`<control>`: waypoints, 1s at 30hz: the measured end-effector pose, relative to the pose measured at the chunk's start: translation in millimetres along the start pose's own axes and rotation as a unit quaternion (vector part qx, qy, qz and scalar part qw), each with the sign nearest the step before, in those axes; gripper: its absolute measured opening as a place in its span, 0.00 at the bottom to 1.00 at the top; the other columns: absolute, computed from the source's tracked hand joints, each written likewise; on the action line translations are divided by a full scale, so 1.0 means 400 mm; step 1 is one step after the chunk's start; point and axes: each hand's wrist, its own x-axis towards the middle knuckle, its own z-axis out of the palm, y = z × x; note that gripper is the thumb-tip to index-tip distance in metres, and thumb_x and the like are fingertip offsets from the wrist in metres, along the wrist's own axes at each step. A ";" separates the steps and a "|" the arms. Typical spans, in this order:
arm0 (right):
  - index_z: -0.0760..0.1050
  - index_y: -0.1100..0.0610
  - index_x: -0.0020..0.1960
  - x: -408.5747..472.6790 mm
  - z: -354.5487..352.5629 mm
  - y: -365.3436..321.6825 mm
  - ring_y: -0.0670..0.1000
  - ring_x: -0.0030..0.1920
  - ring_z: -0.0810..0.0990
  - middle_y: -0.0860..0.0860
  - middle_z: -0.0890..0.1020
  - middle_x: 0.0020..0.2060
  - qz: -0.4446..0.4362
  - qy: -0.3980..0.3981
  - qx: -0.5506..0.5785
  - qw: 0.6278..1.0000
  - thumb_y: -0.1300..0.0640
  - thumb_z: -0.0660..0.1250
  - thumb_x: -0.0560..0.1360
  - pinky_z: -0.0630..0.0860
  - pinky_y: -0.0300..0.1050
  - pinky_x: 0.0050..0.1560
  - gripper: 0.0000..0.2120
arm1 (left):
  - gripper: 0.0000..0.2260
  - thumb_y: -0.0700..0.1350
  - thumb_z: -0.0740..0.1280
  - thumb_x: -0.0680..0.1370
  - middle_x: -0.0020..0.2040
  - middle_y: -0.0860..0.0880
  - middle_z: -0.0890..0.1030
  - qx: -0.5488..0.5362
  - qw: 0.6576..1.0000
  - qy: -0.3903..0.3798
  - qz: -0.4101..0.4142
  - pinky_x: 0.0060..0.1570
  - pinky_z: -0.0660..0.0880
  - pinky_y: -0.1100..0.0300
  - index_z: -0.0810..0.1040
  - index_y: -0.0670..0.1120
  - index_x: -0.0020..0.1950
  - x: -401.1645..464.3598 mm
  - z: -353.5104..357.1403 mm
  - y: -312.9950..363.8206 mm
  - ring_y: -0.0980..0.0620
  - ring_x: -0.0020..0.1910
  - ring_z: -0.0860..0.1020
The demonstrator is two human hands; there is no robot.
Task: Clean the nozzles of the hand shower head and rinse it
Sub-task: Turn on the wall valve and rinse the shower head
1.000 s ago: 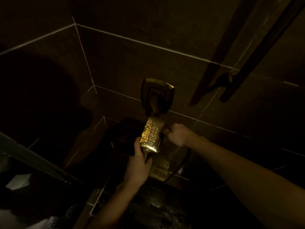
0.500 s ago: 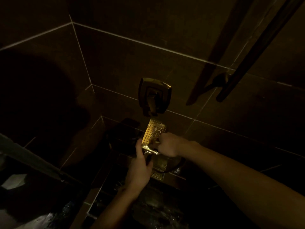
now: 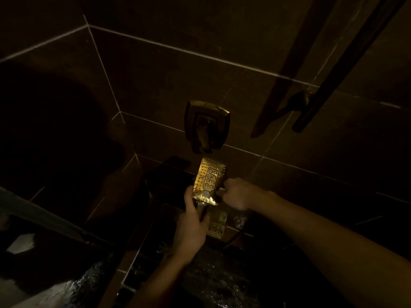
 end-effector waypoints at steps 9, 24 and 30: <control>0.74 0.58 0.53 0.096 -0.082 0.057 0.52 0.41 0.78 0.54 0.79 0.45 0.040 0.103 0.050 0.993 0.48 0.59 0.81 0.69 0.43 0.37 0.13 | 0.40 0.44 0.71 0.79 0.60 0.48 0.82 -0.044 0.998 0.025 0.030 0.48 0.79 0.52 0.48 0.60 0.81 0.050 0.019 -0.012 0.54 0.46 0.81; 0.72 0.63 0.60 0.328 -0.071 0.026 0.61 0.61 0.72 0.62 0.72 0.61 -0.021 0.128 0.046 0.991 0.51 0.59 0.82 0.70 0.50 0.55 0.16 | 0.37 0.42 0.72 0.79 0.68 0.48 0.79 -0.251 0.947 0.200 -0.010 0.57 0.80 0.39 0.54 0.68 0.76 0.131 -0.099 -0.093 0.48 0.60 0.83; 0.70 0.54 0.50 0.372 -0.085 0.001 0.56 0.49 0.75 0.60 0.75 0.55 -0.019 0.123 0.050 0.991 0.49 0.60 0.81 0.67 0.45 0.45 0.09 | 0.35 0.48 0.70 0.80 0.69 0.48 0.77 -0.244 0.948 0.202 -0.006 0.57 0.80 0.37 0.52 0.73 0.74 0.136 -0.120 -0.101 0.46 0.61 0.82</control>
